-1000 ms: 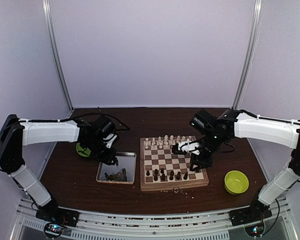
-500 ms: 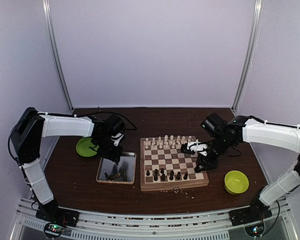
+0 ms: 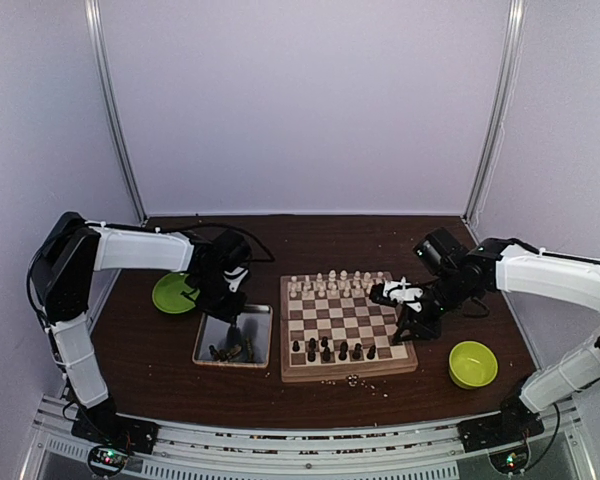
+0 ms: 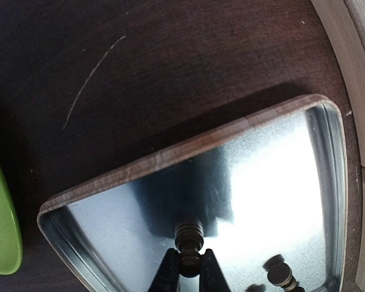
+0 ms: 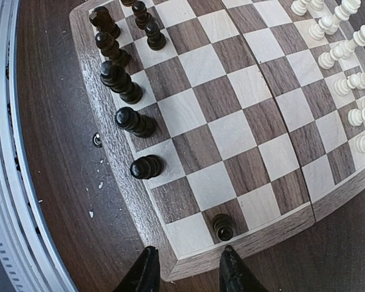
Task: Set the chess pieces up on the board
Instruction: Pick up the pawn from the storage box, then place the pawn on the chessboard.
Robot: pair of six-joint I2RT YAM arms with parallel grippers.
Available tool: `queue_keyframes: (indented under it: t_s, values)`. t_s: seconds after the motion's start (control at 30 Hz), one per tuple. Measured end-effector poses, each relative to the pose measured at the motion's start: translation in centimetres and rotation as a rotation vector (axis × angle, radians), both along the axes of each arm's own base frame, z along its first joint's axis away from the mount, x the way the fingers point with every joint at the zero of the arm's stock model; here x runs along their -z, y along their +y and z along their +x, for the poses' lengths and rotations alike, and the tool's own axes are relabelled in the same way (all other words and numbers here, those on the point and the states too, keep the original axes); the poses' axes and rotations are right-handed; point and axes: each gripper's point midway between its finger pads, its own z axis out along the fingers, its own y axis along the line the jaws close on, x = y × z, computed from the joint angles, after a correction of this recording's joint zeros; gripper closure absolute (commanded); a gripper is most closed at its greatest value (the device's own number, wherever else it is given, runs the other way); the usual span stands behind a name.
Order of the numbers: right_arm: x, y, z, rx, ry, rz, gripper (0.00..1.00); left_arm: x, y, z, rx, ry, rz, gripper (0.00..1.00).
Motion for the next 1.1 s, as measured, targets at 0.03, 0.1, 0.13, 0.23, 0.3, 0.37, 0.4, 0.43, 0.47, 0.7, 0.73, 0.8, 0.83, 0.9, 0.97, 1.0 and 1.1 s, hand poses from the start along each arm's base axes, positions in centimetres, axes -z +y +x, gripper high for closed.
queue_keyframes:
  t_s: [0.03,0.1,0.13,0.23,0.3,0.37,0.4,0.43,0.47,0.7,0.73,0.8,0.83,0.9,0.97,1.0,1.1]
  values:
    - [0.1,0.0,0.1,0.0,0.0,0.0,0.66,0.0,-0.1,-0.1,0.004,0.005,-0.006,1.0]
    - [0.1,0.0,0.1,0.001,0.001,0.0,0.66,0.0,-0.7,-0.3,0.021,0.019,-0.038,1.0]
    - [0.1,0.1,0.1,0.0,0.001,0.0,0.66,-0.1,-1.1,-0.3,0.03,0.025,-0.066,1.0]
    - [0.3,0.1,0.1,-0.001,0.007,-0.001,0.66,-0.3,-2.5,-0.7,0.053,0.046,-0.158,1.0]
    - [0.4,0.1,0.0,-0.002,0.011,-0.003,0.66,-0.6,-3.1,-1.1,0.063,0.063,-0.217,1.0]
    - [0.5,0.1,0.0,-0.003,0.015,-0.005,0.66,-1.0,-3.5,-1.2,0.066,0.069,-0.26,1.0]
    - [0.6,0.1,0.0,-0.002,0.018,-0.006,0.66,-1.5,-3.7,-1.1,0.067,0.067,-0.285,1.0]
    - [0.6,0.1,0.0,-0.003,0.02,-0.006,0.66,-1.9,-4.0,-1.0,0.07,0.062,-0.307,1.0]
    - [0.7,0.1,0.0,-0.003,0.021,-0.007,0.66,-2.6,-4.4,-0.9,0.078,0.055,-0.341,1.0]
    - [0.8,0.1,0.0,-0.004,0.026,-0.008,0.66,-7.4,-7.8,-0.8,0.159,0.015,-0.533,1.0]
    - [0.8,0.1,0.0,-0.004,0.026,-0.008,0.66,-7.9,-8.2,-0.8,0.171,0.01,-0.547,1.0]
    - [0.8,0.1,0.0,-0.004,0.026,-0.009,0.66,-9.3,-9.6,-0.9,0.212,-0.004,-0.576,1.0]
    - [0.8,0.1,0.0,-0.005,0.026,-0.009,0.66,-10.1,-10.5,-0.8,0.237,-0.015,-0.59,1.0]
    - [0.8,0.1,0.0,-0.006,0.025,-0.009,0.66,-11.6,-12.7,-0.7,0.297,-0.042,-0.608,1.0]
    - [0.8,0.1,0.0,-0.006,0.024,-0.009,0.66,-12.4,-14.6,-0.6,0.348,-0.058,-0.607,1.0]
    - [0.8,0.1,0.0,-0.006,0.024,-0.01,0.66,-12.6,-15.9,-0.6,0.382,-0.065,-0.599,1.0]
    - [0.8,0.1,0.0,-0.005,0.023,-0.011,0.66,-11.9,-18.7,-0.7,0.451,-0.066,-0.572,1.0]
